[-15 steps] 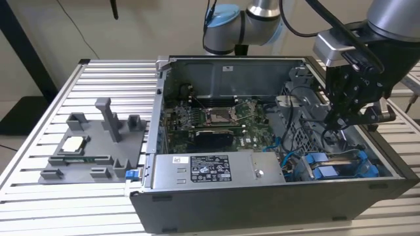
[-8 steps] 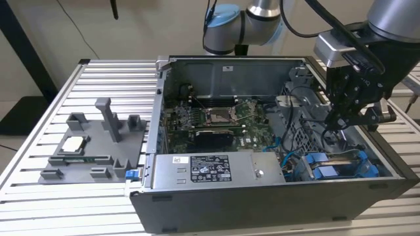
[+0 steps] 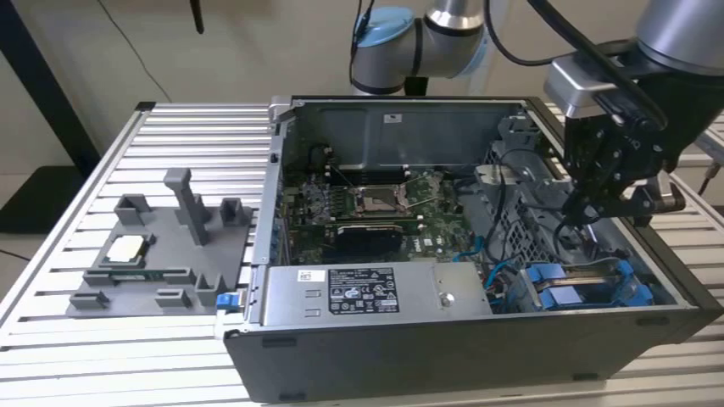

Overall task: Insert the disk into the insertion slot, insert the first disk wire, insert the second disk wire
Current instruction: 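Insert the first disk wire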

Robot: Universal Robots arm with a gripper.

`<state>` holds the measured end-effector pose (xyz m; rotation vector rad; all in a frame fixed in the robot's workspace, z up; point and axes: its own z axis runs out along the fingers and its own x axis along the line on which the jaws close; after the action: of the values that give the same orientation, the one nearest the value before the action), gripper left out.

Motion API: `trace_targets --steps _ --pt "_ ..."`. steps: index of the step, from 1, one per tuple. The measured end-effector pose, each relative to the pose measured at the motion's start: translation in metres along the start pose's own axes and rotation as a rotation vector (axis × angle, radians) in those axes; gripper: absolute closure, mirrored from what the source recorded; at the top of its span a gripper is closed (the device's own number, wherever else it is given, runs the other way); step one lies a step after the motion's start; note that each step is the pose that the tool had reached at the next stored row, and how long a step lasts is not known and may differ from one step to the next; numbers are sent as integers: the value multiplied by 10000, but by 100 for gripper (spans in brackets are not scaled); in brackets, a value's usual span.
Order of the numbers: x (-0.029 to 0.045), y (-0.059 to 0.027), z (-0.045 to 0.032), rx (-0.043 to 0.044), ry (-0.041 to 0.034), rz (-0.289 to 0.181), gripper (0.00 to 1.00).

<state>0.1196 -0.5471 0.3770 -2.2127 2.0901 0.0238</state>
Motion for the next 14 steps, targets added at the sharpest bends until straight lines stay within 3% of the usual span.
trace_targets --steps 10,14 --pt "10 -112 31 0 0 0 81" --pt "11 -116 33 0 0 2 81"
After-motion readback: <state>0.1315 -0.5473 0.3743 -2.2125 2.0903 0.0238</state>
